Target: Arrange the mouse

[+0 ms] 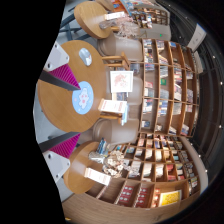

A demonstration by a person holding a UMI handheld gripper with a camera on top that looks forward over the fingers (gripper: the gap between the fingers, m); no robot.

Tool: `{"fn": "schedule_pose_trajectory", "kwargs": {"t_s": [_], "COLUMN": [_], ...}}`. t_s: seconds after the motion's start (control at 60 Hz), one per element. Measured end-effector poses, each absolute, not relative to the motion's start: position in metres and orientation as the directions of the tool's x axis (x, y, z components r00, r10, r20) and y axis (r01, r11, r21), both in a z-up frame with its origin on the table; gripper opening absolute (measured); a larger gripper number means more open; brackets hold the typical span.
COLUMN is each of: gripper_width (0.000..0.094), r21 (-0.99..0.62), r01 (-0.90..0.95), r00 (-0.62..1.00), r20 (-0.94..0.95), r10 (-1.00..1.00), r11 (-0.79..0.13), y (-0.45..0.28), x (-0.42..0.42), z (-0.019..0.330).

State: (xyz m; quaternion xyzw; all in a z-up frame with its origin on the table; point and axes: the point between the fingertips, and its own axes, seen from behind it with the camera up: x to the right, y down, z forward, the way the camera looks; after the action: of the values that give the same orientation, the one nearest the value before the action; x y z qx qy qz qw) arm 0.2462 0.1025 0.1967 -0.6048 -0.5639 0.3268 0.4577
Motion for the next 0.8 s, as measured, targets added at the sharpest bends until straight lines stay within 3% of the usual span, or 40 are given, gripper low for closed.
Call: {"fn": "schedule_pose_trajectory", "kwargs": {"t_s": [0.25, 0.8], "gripper_width": [0.0854, 0.0853], "r21": [-0.896, -0.897], "r01": [0.438, 0.437], "r00": [0.095, -0.019], "r20": [0.122, 0.059], "r10": [0.988, 0.998], "r11": [0.068, 0.061], "y": [0.045, -0.103], "x": [0.247, 0.208], "z": [0.149, 0.102]}}
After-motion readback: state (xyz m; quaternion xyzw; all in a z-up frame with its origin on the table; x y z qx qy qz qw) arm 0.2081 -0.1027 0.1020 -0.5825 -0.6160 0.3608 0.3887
